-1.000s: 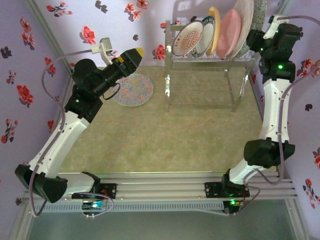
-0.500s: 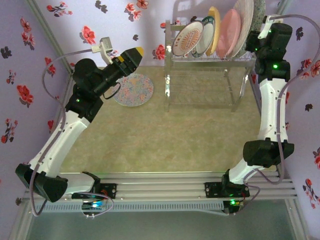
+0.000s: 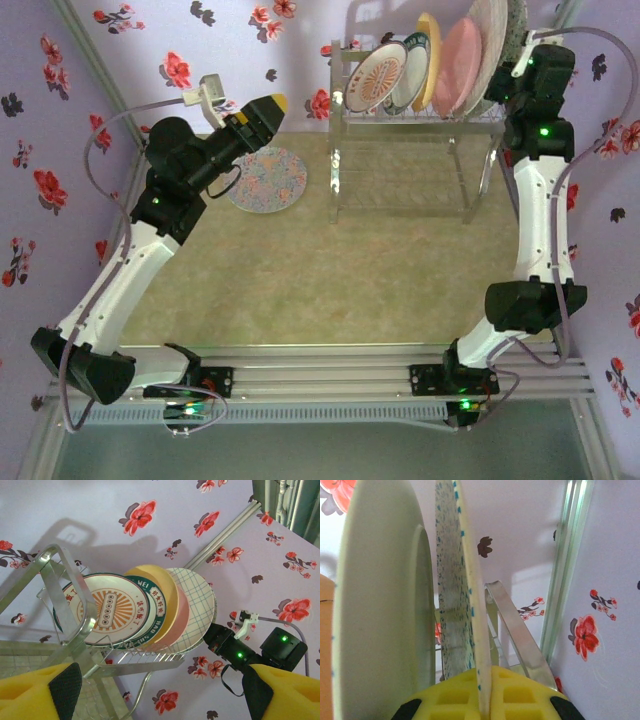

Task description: Unload the plates from the dish rack

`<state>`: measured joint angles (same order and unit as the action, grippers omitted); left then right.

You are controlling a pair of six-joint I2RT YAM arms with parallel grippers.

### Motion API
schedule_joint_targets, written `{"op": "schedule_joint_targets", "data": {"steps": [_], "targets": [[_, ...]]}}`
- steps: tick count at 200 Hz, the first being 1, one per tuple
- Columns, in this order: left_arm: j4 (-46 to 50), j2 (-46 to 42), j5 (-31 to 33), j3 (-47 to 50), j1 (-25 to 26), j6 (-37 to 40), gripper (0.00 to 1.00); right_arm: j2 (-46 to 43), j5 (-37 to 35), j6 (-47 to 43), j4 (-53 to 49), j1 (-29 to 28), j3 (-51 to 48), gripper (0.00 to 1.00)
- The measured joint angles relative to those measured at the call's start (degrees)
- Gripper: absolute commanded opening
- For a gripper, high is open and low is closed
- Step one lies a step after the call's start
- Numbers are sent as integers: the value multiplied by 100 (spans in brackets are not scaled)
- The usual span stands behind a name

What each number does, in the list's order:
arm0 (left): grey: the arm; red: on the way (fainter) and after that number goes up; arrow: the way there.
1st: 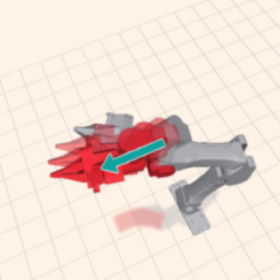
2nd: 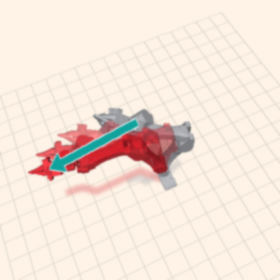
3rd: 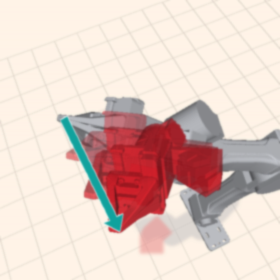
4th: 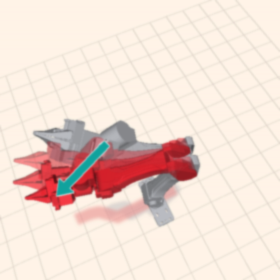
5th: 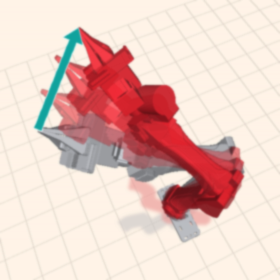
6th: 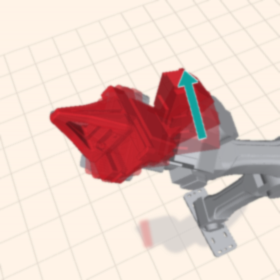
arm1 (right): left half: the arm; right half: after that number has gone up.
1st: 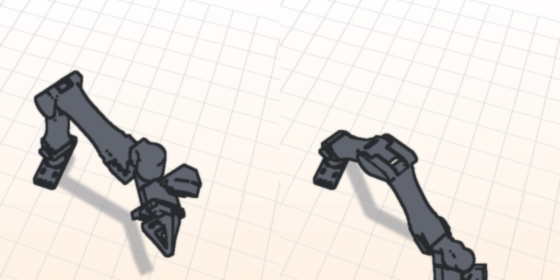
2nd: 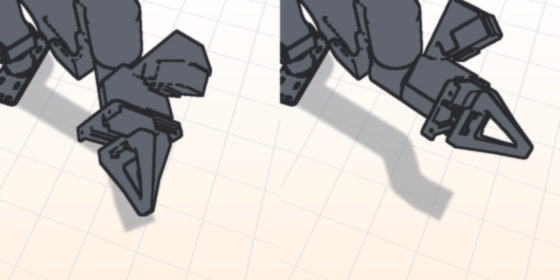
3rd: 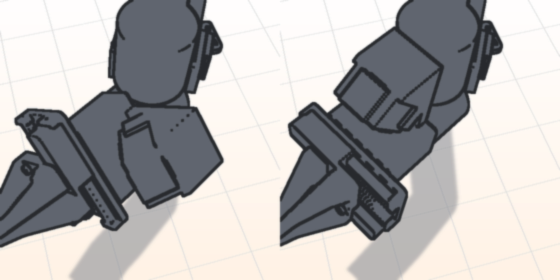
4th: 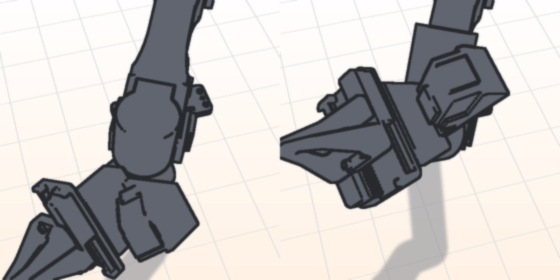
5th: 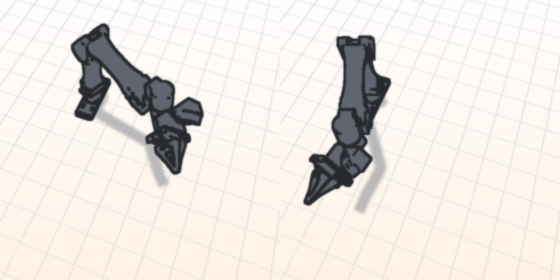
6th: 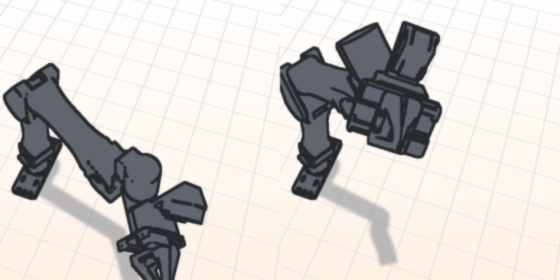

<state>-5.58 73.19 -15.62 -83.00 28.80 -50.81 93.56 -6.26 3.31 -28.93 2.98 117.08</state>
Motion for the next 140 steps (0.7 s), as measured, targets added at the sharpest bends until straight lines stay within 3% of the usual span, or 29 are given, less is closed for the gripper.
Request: {"op": "schedule_joint_targets", "data": {"steps": [62,140], "targets": [[-186,0,0,-2,0,-2,87,0,-752,-151,-273,-372,297,0],[-1082,11,0,-313,11,-155,88,-24,-1266,-337,-275,-417,623,0]]}}
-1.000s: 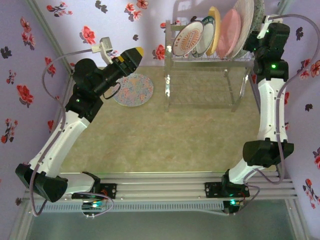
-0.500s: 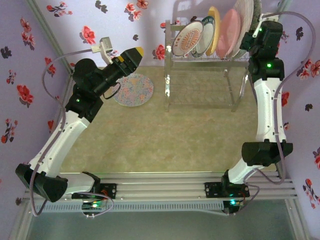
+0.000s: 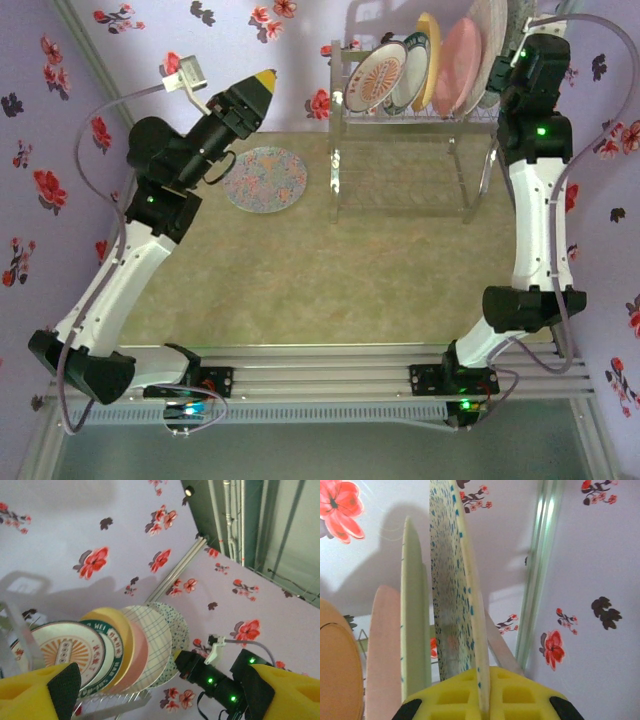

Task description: Unload the plates from the dish rack

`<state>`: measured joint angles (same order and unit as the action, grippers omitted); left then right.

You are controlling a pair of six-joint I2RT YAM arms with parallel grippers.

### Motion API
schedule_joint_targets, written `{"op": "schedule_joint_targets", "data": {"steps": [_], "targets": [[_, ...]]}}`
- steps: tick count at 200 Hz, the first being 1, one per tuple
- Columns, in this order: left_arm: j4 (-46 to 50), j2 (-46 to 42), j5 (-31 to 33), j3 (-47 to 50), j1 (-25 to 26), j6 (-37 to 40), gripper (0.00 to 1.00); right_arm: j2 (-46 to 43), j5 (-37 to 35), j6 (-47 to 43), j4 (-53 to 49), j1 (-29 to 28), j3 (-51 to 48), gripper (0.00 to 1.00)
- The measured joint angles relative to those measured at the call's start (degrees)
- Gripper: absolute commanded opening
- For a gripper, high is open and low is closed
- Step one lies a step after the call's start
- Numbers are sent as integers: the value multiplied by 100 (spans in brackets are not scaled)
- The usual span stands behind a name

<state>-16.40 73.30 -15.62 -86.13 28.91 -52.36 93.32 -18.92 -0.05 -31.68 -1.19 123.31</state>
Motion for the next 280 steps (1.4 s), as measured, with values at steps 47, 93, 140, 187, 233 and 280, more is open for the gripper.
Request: {"op": "schedule_joint_targets", "data": {"steps": [47,93,140,187,233,280], "targets": [[-175,96,0,-127,44,-66,87,-186,-192,-131,11,-22,109,0],[-203,175,-2,-127,129,-114,87,-507,-256,-254,90,-22,256,0],[-225,356,-7,-149,280,-170,87,-1172,-240,-258,490,-22,-142,0],[-251,654,-55,-293,476,-284,87,-2094,87,-57,1161,-22,-1016,0],[-234,1067,-146,-726,686,-354,87,-2479,841,765,1550,-22,-1209,0],[-195,1379,-245,-1021,798,-553,87,-2371,2166,1982,1779,-33,-1196,0]]}}
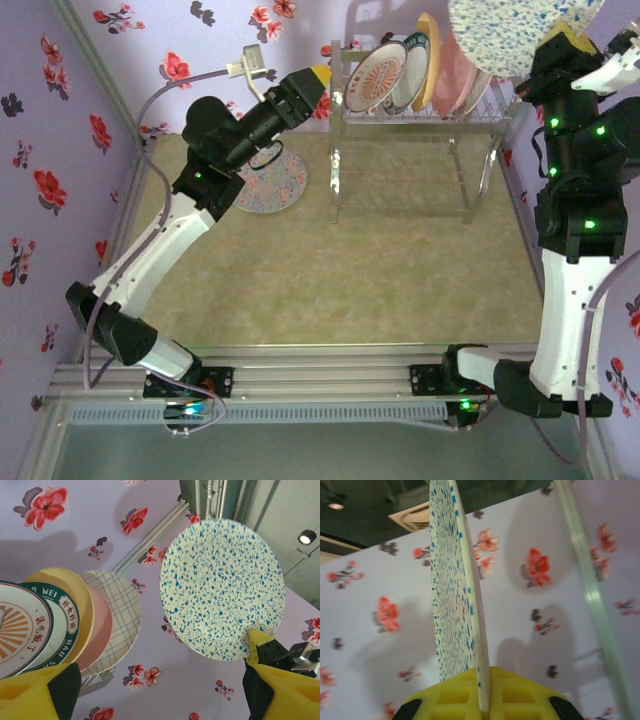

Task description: Unload the plates from the dish rack

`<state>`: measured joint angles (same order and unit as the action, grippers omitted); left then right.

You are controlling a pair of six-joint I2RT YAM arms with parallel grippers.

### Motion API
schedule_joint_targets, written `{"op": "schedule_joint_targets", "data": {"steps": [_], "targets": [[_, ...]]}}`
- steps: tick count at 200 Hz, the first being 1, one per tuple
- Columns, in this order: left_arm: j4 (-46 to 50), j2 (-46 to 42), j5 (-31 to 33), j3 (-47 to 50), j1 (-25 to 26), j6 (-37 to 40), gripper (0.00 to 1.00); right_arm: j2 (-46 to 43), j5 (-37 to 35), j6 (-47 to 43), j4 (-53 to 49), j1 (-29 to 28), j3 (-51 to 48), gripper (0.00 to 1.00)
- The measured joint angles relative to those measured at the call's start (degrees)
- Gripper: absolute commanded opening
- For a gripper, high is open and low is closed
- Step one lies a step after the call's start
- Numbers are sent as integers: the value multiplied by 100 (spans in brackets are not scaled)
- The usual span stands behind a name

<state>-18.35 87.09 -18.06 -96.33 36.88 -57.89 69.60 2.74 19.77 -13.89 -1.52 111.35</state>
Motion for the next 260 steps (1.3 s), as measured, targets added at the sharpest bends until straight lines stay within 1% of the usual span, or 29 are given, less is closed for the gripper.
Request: {"op": "schedule_joint_targets", "data": {"steps": [16,38,64,88,123,164,188,223,260], "targets": [[4,85,-17,-63,2,-98,86,188,487,505,31,-37,79,0],[15,181,-24,-142,4,-238,86,450,951,1108,37,-179,90,0],[13,262,-39,-221,4,-367,84,745,1303,1652,9,-437,90,0],[48,297,-39,-254,4,-450,82,935,1475,1934,-103,-787,101,0],[232,297,7,-256,0,-487,77,1108,1596,2039,-229,-1268,101,0],[437,295,133,-256,-2,-481,72,1176,1604,2144,-273,-1296,101,0],[737,256,234,-258,-2,-476,71,1196,1596,2122,-422,-1311,101,0],[1403,9,623,-162,-2,-435,71,1217,1552,1978,-866,-1344,258,0],[1786,-435,1082,225,-2,-439,76,1217,1554,1928,-916,-1355,313,0]]}}
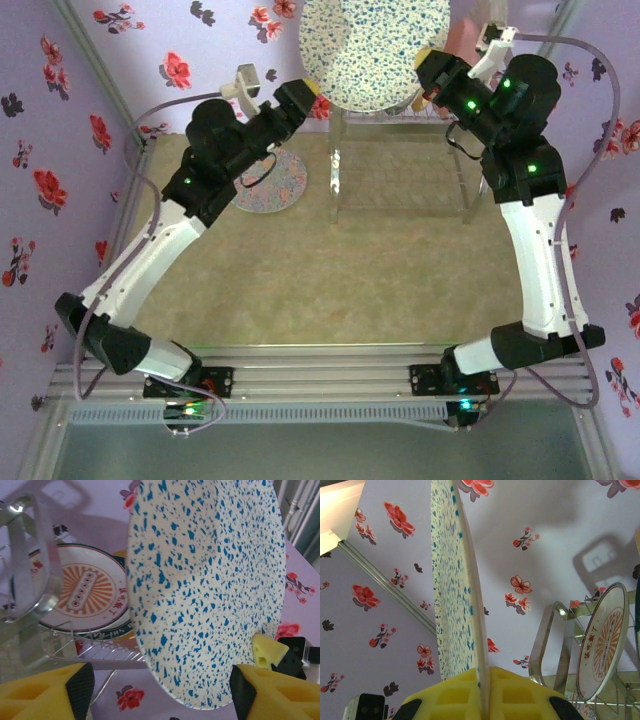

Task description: Unload the plates from the dish rack

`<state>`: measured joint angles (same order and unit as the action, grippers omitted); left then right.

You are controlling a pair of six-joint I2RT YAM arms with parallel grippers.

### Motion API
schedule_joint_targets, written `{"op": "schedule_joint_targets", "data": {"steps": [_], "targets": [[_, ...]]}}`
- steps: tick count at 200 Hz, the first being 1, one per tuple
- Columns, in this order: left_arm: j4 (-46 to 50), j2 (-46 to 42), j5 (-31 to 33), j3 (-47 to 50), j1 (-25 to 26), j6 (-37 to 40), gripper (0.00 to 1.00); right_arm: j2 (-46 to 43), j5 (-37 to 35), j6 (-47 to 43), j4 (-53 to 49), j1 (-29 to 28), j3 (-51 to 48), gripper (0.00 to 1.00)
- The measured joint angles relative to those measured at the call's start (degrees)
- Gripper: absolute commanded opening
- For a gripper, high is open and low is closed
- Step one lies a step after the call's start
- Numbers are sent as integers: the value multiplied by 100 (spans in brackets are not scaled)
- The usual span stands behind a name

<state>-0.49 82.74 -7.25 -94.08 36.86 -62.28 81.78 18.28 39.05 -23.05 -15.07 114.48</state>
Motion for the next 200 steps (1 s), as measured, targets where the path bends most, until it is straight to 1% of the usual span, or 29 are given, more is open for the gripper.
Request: {"op": "schedule_joint_targets", "data": {"steps": [32,51,65,89,113,127,142,161,183,188,195,196,200], "targets": [[-11,4,57,17,-63,-76,74,17,87,44,0,0,2,0],[-83,262,-81,-186,-131,-179,71,87,238,111,0,0,39,0],[-149,496,-177,-365,-168,-256,67,151,350,199,0,0,52,0],[-221,732,-295,-479,-212,-446,55,260,487,328,0,0,57,0],[-293,833,-404,-531,-227,-623,34,302,588,446,0,0,57,0],[-354,839,-455,-560,-227,-710,19,304,616,483,-2,0,57,0],[-498,839,-507,-592,-238,-811,9,304,595,588,-13,22,57,0],[-706,831,-605,-634,-271,-966,0,310,592,817,-13,57,57,0],[-791,817,-658,-649,-282,-1099,0,310,599,946,24,59,81,0],[-811,817,-675,-649,-282,-1117,0,310,597,953,24,59,94,4],[-833,817,-693,-649,-282,-1137,0,310,597,962,24,59,101,13],[-837,817,-693,-649,-282,-1139,0,310,597,962,24,59,103,13],[-850,817,-697,-649,-286,-1147,0,310,599,964,22,59,105,19]]}}
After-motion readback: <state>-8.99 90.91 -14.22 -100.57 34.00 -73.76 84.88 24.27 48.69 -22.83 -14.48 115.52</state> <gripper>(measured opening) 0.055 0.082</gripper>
